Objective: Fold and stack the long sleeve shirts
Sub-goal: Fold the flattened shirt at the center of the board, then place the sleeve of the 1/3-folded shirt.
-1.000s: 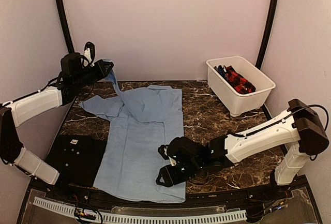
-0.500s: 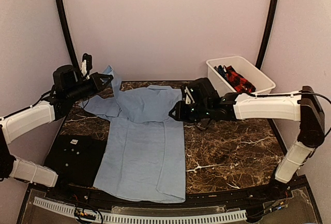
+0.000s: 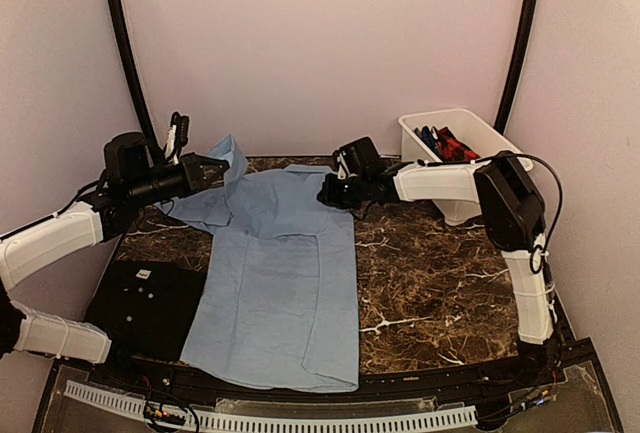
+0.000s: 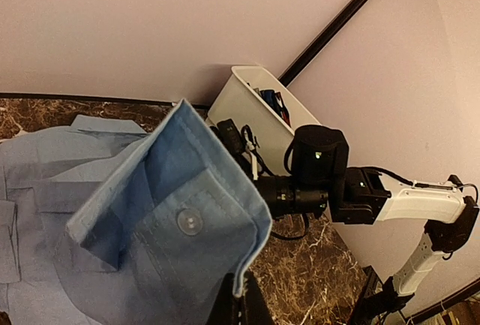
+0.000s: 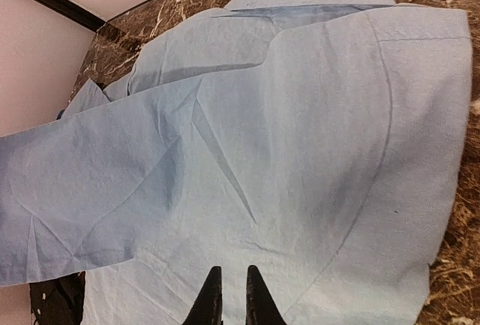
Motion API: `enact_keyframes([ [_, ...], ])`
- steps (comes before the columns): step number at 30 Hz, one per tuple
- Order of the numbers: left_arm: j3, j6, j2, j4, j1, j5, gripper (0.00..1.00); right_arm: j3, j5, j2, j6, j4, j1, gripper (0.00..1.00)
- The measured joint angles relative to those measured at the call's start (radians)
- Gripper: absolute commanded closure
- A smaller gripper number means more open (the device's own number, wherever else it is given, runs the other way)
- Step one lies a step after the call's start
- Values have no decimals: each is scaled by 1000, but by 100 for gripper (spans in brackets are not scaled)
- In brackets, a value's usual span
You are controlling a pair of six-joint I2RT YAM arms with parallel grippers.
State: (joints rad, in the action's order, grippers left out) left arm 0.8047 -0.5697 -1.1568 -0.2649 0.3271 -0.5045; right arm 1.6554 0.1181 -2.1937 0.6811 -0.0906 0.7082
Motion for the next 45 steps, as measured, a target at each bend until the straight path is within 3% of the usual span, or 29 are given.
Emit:
enact_keyframes([
  [15, -4, 17, 16, 74, 154, -37, 100, 249, 150, -290, 72, 15, -53, 90],
  [29, -4, 45, -108, 106, 323, -113, 100, 290, 294, -323, 106, 27, -94, 73],
  [34, -4, 52, -166, 110, 364, -124, 100, 259, 301, -250, 65, -16, -94, 69],
  [45, -4, 53, -236, 100, 463, -98, 100, 22, 259, 137, -18, -14, -94, 66],
])
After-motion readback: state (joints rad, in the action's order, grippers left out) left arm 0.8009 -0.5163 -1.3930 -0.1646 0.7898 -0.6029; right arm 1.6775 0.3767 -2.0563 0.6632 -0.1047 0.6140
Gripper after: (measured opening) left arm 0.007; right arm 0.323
